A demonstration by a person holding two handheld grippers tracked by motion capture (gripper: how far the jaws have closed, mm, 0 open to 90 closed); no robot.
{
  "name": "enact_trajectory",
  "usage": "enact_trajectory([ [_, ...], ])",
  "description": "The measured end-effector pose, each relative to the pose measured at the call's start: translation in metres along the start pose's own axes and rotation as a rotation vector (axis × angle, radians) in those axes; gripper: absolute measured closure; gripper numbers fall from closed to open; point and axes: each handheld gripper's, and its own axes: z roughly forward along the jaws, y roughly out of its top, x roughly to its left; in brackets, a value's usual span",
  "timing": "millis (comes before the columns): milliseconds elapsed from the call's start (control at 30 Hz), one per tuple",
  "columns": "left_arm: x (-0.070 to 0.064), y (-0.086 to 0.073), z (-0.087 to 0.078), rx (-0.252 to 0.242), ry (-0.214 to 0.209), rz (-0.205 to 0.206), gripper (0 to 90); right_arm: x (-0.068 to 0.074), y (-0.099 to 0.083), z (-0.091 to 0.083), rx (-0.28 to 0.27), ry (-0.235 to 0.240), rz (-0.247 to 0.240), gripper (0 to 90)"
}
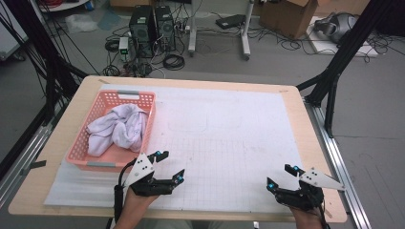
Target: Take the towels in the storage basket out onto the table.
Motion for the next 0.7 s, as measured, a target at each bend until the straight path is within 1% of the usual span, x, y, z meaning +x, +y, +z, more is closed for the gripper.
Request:
enact_trajectory([
  [133, 0.0004, -0.0001, 0.0001, -0.004, -0.005, -0.012, 19.0, -0.0001, -0.0012, -0.0012, 0.003, 0.005, -0.001, 15.3],
  [167, 0.0003, 0.0000, 0.0003, -0.005, -0.006, -0.013, 19.0, 0.0000, -0.0011, -0.0017, 0.001, 0.006, 0.007, 15.3],
  [200, 0.0004, 0.0001, 0.0007, -0.006, -0.008, -0.015, 19.0, -0.0009, -0.0012, -0.0020, -0.003, 0.003, 0.000, 15.3],
  [300, 0.0012, 0.0001, 0.0021, -0.006, -0.013, -0.022, 18.9, -0.0024, -0.0018, -0.0024, -0.005, 0.005, 0.015, 15.3],
  [500, 0.0027, 0.0000, 0.0033, -0.005, -0.021, -0.040, 18.8, -0.0051, -0.0027, -0.0017, -0.004, 0.011, 0.021, 15.3],
  [633, 0.0033, 0.0009, 0.0013, -0.009, -0.024, -0.043, 19.1, -0.0042, -0.0036, -0.0022, 0.001, 0.011, 0.025, 15.3],
  [700, 0.0029, 0.0019, -0.0007, -0.011, -0.028, -0.040, 19.4, -0.0027, -0.0033, -0.0034, 0.003, 0.014, 0.016, 15.3],
])
